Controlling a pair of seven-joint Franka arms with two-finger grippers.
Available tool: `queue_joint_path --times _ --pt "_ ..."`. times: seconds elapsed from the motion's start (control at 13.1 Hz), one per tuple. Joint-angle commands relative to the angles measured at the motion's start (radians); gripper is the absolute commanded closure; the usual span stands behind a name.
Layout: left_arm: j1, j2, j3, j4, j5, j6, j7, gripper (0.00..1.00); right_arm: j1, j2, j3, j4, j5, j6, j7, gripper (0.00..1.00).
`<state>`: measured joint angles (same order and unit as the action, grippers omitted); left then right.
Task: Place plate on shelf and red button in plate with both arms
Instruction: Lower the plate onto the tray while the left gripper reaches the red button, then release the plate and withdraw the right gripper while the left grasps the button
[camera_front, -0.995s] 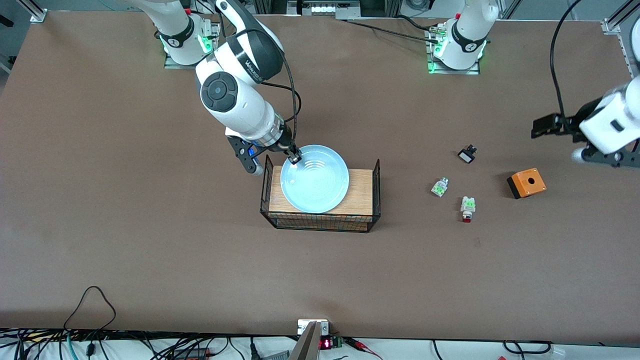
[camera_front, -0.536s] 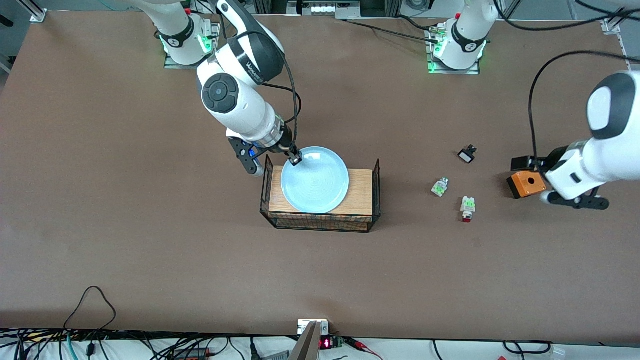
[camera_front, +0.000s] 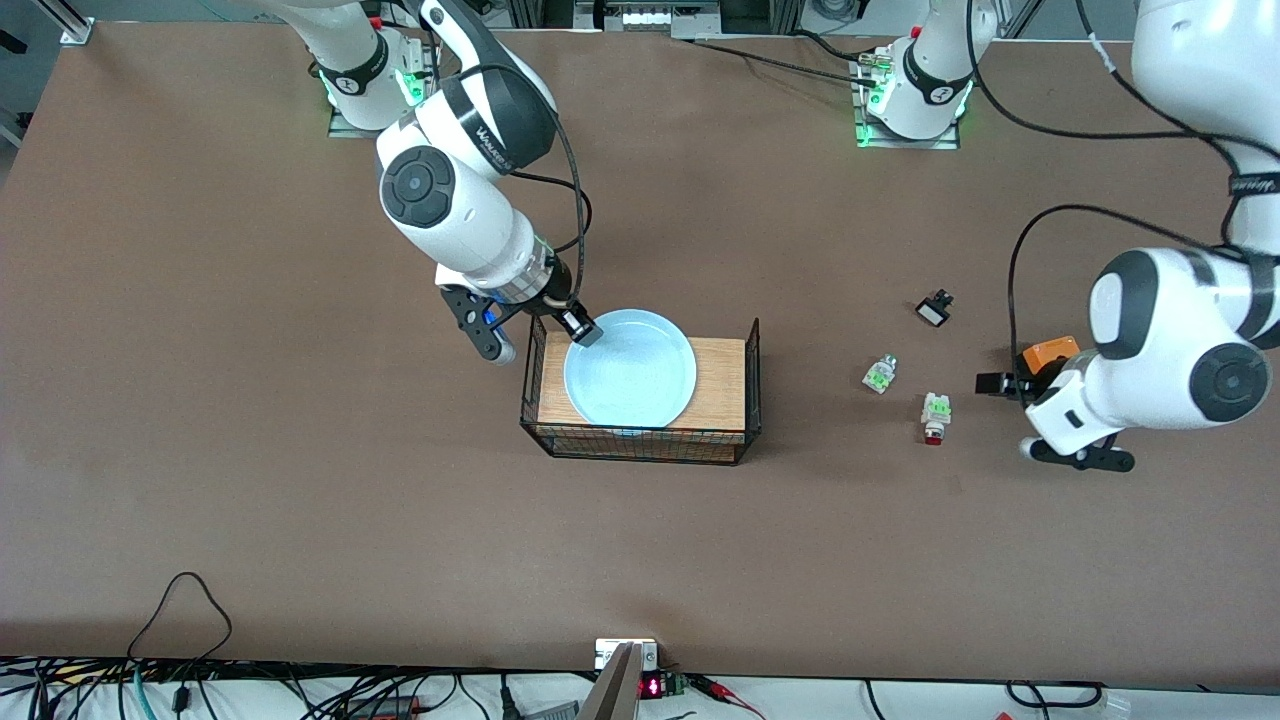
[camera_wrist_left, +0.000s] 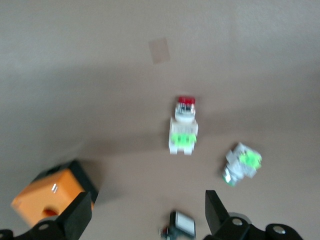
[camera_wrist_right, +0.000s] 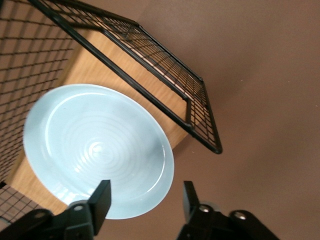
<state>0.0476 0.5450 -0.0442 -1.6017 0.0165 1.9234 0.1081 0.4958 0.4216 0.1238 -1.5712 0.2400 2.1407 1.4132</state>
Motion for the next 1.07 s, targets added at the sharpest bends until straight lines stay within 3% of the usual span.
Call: queue_joint_path --times 0.0,0.23,0.46,0.54,0.77,0.84,0.99 --pt "-0.021 0.015 -0.006 -0.081 0.019 0.17 0.007 0.0 0.0 -0.061 -0.006 0.03 -0.013 -0.048 -0.003 0.0" --pt "-0.035 0.021 -0.006 -0.274 0.023 0.505 0.018 0.0 -0.003 -0.124 -0.045 0.082 -0.027 -0.178 -0.023 0.0" --pt "-0.055 0.046 -0.006 -0.307 0.023 0.562 0.006 0.01 -0.022 -0.182 -0.105 0.082 -0.106 -0.292 -0.245 0.0" --pt "-0.055 0.058 -0.006 -0.305 0.023 0.562 0.007 0.11 -0.04 -0.199 -0.124 0.082 -0.123 -0.338 -0.345 0.0" --pt "-0.049 0.055 -0.005 -0.305 0.023 0.54 0.018 0.71 -0.152 -0.227 -0.135 0.08 -0.175 -0.438 -0.61 0.0" --pt "-0.045 0.056 -0.006 -0.302 0.023 0.523 0.018 0.81 -0.196 -0.234 -0.135 0.079 -0.189 -0.458 -0.673 0.0" --pt "-0.045 0.032 -0.006 -0.291 0.023 0.462 0.015 0.9 -0.307 -0.253 -0.135 0.074 -0.217 -0.481 -0.872 0.0"
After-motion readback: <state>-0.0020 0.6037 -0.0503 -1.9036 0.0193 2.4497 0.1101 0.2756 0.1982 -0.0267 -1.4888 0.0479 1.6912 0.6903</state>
